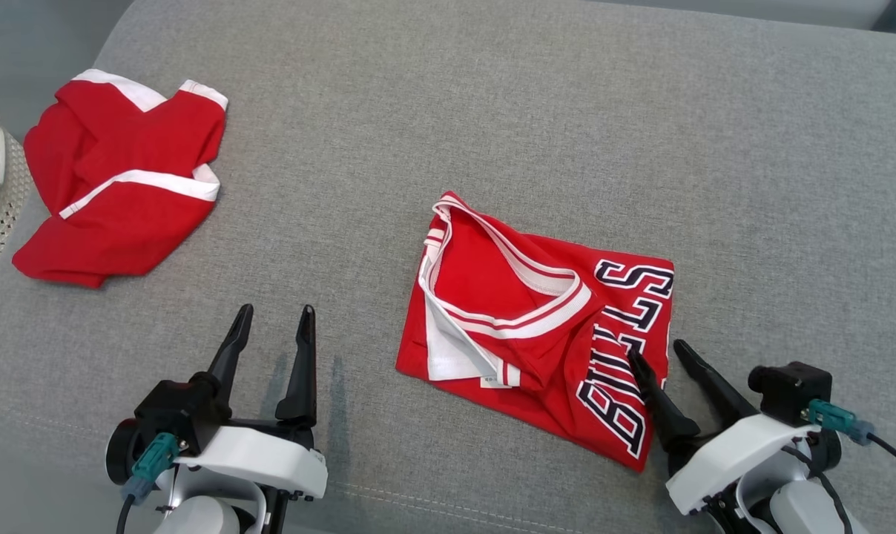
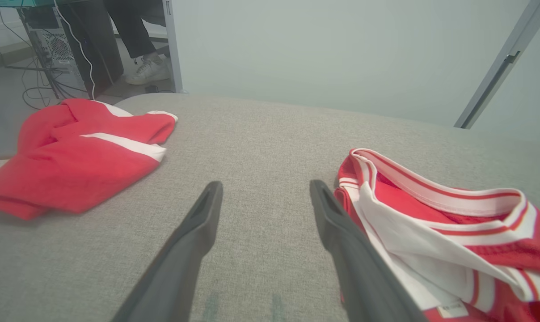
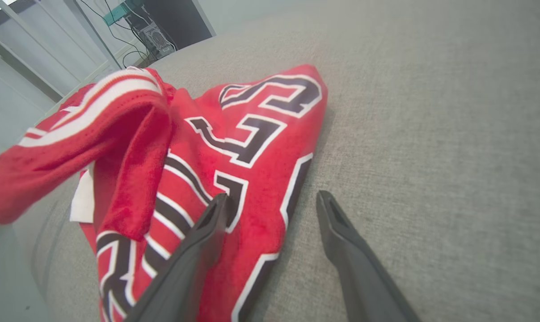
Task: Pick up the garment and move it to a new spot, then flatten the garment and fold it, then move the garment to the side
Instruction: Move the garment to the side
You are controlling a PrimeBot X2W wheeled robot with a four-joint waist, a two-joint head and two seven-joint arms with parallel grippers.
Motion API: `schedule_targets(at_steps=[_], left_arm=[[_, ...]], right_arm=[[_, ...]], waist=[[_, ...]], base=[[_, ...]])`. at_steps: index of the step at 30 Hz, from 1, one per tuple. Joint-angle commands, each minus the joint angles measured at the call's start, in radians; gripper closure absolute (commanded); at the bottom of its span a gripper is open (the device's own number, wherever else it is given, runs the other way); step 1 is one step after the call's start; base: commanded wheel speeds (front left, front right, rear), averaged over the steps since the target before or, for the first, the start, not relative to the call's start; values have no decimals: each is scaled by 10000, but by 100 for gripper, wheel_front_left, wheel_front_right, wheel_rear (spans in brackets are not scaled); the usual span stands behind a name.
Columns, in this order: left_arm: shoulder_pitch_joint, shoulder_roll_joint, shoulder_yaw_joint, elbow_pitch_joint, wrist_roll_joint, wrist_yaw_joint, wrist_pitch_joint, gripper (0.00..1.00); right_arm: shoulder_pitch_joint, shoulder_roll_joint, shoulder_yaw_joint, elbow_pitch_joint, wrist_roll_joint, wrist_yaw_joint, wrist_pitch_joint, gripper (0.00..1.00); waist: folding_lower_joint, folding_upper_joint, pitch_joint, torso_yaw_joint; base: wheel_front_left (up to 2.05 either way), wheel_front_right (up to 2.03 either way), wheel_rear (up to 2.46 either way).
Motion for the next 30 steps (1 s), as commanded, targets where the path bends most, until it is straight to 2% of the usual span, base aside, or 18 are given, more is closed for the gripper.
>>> schedule_targets(at_steps=[1,2,8,14,23,30], left_arm=[[-368,177,421,-176,74,-56,-101,0],[-370,160,444,-164,86,-71,-106,0],[-369,74,528,-147,178,-179,-125,0],[-327,29,585,-138,260,-237,-133,0],[-428,-91,381,-112,377,-447,-137,0],[-625,-121,288,-75,475,-529,-138,0]], right_arm=[[-74,22,246,-78,102,14,63,67],[-116,-10,328,-62,160,14,123,100],[-242,-337,519,-387,548,14,372,100],[-522,-1051,497,-1539,537,14,887,100],[-1306,-2363,-318,-3748,263,14,2731,100],[-1576,-3106,-1016,-4281,369,14,4005,100]], waist=[[0,0,5,-20],[0,0,2,-33],[0,0,-39,-171],[0,0,-101,-454],[0,0,-196,-1120],[0,0,-251,-1825]], base=[[0,0,0],[0,0,0],[0,0,0],[0,0,0],[0,0,0],[0,0,0]])
